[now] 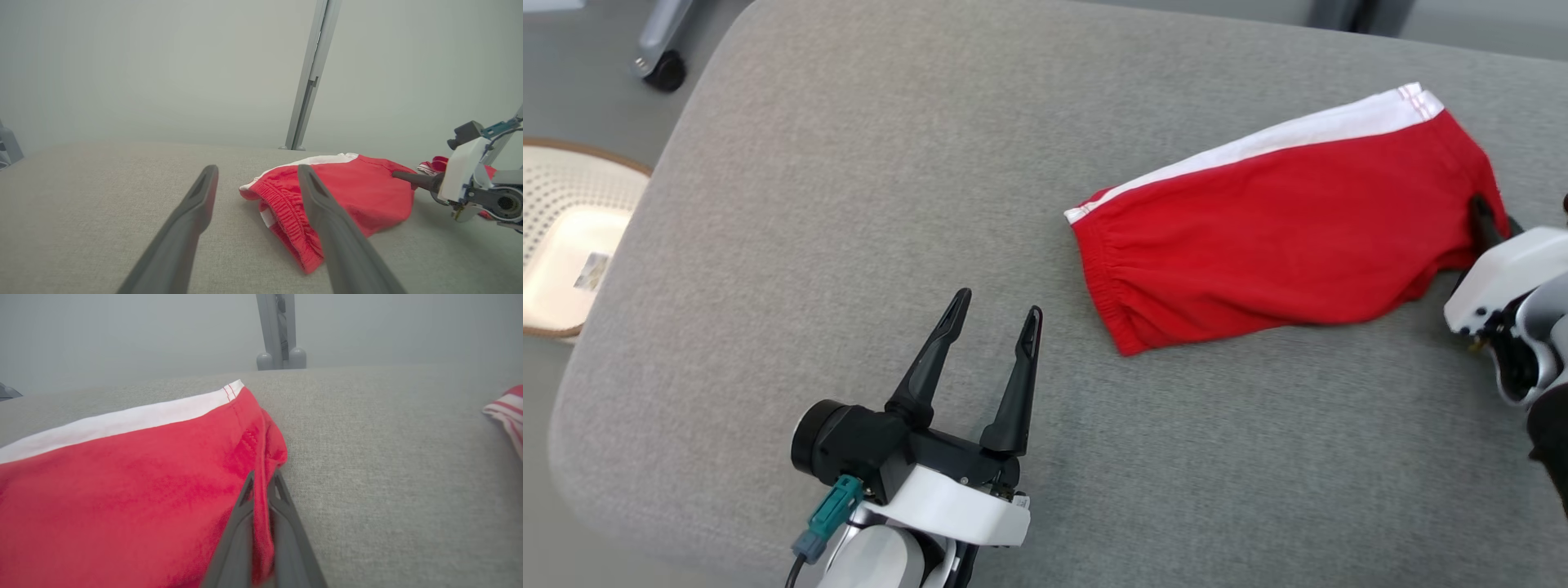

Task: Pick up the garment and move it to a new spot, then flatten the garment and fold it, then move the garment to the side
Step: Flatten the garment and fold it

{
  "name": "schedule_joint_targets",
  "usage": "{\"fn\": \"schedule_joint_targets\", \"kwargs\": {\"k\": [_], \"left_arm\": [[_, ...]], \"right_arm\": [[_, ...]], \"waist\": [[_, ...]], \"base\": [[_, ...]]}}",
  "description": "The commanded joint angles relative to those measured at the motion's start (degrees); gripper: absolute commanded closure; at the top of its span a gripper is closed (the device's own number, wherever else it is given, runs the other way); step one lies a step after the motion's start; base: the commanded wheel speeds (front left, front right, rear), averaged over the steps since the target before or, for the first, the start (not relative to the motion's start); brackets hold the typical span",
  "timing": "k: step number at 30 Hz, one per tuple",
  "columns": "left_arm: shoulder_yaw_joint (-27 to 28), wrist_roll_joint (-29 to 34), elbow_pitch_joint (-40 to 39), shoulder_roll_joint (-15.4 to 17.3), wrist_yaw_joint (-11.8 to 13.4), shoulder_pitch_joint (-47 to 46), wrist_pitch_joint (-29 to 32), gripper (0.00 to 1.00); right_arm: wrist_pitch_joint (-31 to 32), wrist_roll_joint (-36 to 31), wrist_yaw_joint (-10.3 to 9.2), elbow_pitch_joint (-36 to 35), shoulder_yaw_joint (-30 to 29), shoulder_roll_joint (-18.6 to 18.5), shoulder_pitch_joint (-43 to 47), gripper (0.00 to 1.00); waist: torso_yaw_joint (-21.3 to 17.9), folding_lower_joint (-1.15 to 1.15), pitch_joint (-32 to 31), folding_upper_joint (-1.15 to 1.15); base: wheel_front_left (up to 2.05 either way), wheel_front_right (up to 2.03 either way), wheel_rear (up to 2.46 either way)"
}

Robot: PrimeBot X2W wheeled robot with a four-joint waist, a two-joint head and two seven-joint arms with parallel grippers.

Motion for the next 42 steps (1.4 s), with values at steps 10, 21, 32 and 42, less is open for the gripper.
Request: {"fn": "schedule_joint_targets", "kwargs": {"k": [10,21,32,42], "left_arm": [[1.37,1.44,0.77,0.21,-0.50,1.52,0.06,0.00],[2.51,2.18,1.35,0.22,-0.74,2.96,0.06,0.00],[1.85,1.78,1.96,0.21,-0.90,3.18,0.06,0.00],[1.46,1.04,2.03,0.21,-0.60,3.46,0.06,0.00]], "right_arm": [[-4.97,2.38,-0.01,-2.40,0.99,0.94,8.10,1.00],[-5.22,-0.05,-0.01,-8.66,-5.45,0.28,16.43,1.00],[-5.24,-6.07,-0.01,-13.08,-9.85,1.95,18.99,1.00],[-5.24,-14.76,0.00,-21.33,-10.88,5.69,19.44,1.00]], "waist": [[-7.65,0.00,-3.89,0.00],[-12.59,0.00,-6.98,0.00],[-12.35,0.00,-8.75,0.00],[-10.67,0.00,-9.08,0.00]], "base": [[0.00,0.00,0.00],[0.00,0.00,0.00],[0.00,0.00,0.00],[0.00,0.00,0.00]]}}
